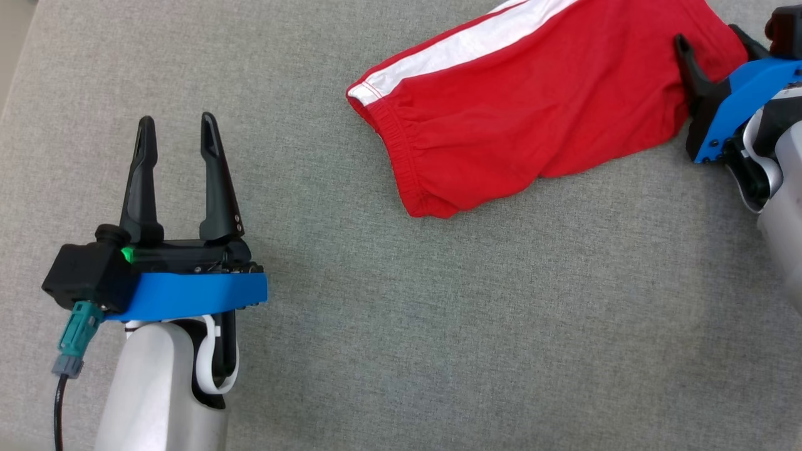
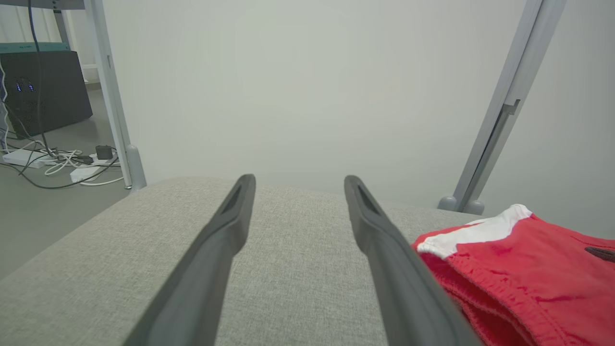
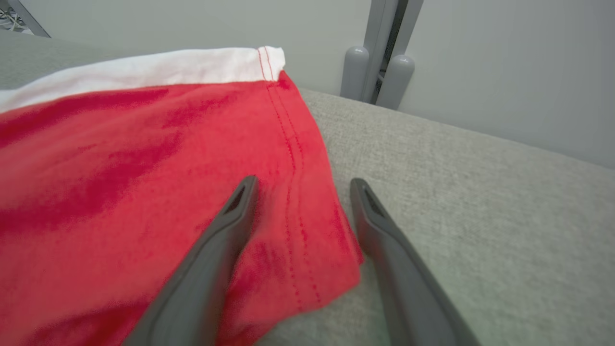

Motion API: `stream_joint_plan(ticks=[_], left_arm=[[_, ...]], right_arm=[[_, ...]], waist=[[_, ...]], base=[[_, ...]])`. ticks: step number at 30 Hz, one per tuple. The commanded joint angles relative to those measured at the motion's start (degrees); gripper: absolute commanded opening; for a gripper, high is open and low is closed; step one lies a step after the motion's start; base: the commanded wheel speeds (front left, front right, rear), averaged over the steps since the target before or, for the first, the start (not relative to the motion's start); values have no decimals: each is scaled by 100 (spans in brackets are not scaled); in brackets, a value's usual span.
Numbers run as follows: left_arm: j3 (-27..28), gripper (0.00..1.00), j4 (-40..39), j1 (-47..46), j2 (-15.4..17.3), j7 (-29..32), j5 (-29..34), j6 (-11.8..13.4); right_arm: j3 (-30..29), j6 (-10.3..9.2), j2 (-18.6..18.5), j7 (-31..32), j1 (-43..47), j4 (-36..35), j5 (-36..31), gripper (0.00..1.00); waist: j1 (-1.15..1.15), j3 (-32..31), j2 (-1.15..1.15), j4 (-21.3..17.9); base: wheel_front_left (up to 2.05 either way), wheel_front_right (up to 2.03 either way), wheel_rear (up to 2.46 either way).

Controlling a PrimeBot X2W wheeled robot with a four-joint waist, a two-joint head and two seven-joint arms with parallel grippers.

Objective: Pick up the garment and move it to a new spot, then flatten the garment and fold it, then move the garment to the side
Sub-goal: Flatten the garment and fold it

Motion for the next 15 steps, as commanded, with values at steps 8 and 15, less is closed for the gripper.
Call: stream_joint_plan(ticks=[8,15], left_arm=[[52,100,-81,192,-12,-25,45,96],[170,100,47,226,-11,-25,156,52]], right_arm=[[354,2,44,467,287,-69,385,0],[386,1,55,-58,456,-410,772,0]], waist=[[1,-107,0,-62],[1,-381,0,-359]], base=[[0,0,0],[0,0,0]])
